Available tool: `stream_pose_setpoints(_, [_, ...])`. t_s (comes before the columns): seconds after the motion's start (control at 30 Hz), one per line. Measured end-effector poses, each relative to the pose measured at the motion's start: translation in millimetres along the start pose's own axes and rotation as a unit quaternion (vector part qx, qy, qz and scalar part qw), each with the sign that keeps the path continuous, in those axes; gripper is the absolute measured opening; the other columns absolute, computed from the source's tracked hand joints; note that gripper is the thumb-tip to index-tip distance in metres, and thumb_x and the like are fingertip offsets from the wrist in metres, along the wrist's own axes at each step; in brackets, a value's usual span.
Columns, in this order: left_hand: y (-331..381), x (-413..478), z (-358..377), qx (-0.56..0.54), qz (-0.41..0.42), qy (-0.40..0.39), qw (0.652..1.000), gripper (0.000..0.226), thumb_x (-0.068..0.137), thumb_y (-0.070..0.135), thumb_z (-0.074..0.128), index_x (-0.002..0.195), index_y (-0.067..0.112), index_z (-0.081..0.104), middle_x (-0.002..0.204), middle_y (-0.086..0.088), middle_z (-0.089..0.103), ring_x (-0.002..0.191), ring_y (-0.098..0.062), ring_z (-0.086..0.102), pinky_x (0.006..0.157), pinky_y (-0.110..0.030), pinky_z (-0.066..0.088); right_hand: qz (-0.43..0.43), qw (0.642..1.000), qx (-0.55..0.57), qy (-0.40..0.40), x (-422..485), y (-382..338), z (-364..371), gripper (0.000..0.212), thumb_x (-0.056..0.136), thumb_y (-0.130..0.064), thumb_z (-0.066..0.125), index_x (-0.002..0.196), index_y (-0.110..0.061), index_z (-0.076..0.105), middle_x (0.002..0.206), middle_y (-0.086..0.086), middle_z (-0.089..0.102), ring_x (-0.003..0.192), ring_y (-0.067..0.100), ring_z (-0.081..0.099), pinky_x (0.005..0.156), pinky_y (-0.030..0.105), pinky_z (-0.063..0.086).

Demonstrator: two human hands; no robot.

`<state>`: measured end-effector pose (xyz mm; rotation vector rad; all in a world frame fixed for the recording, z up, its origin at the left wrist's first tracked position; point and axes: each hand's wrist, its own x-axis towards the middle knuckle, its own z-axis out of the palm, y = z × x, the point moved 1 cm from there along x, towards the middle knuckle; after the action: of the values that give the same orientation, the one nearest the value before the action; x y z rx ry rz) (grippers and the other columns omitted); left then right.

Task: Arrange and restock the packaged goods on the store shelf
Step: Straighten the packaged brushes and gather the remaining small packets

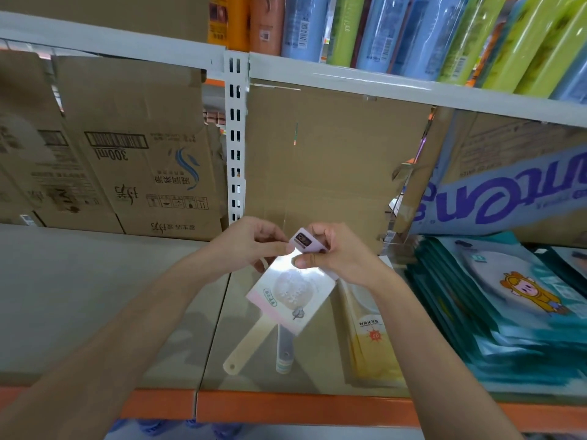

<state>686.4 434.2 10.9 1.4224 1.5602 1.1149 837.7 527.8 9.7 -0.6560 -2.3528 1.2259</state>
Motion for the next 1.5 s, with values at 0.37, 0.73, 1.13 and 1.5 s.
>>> stream_pose_setpoints(0.37, [-23.0,4.0,-31.0,-0.119,-0.052,0.140,0.982,0.008,0.088,0.009,0.056,0.084,0.010,0.063,0.068,0.002,0.070,0.065,-0.012,0.062,0.060,-0.021,0.052,0.106,0.994,-0.004,0.036,-24.6,24.1,-8.4,0.067,0.072,-0.022,0.077,0.130,-0.014,0.046,0.094,-0.005,0.063,0.086,0.012,0.058,0.082,0.025,0.045])
stream_pose_setpoints(0.73, [-37.7,29.2,-24.4,-0.228,-0.100,0.208,0.946,0.012,0.089,0.009,0.057,0.078,0.014,0.056,0.058,0.006,0.067,0.051,-0.006,0.063,0.047,-0.015,0.050,0.137,0.984,0.109,-0.022,-42.2,31.0,26.8,0.022,0.079,-0.007,0.071,0.098,-0.012,0.061,0.064,-0.002,0.065,0.050,0.009,0.059,0.056,0.013,0.044])
stream_pose_setpoints(1.13, [-82.4,46.0,10.1,-0.172,-0.210,0.134,0.953,0.006,0.090,0.013,0.058,0.085,0.015,0.057,0.080,-0.003,0.063,0.070,-0.014,0.057,0.061,-0.023,0.045,0.227,0.966,0.123,0.017,-66.1,51.5,67.0,0.023,0.076,-0.001,0.072,0.084,-0.017,0.058,0.074,-0.002,0.061,0.053,0.003,0.058,0.049,0.019,0.044])
stream_pose_setpoints(1.5, [-102.2,40.1,21.3,-0.117,-0.194,0.175,0.958,0.010,0.085,0.012,0.065,0.093,0.014,0.060,0.076,0.001,0.055,0.064,-0.010,0.044,0.057,-0.021,0.034,0.257,0.964,0.064,0.009,-72.3,54.1,75.8,0.030,0.074,-0.006,0.074,0.081,-0.026,0.053,0.070,-0.007,0.061,0.057,0.005,0.059,0.050,0.018,0.044])
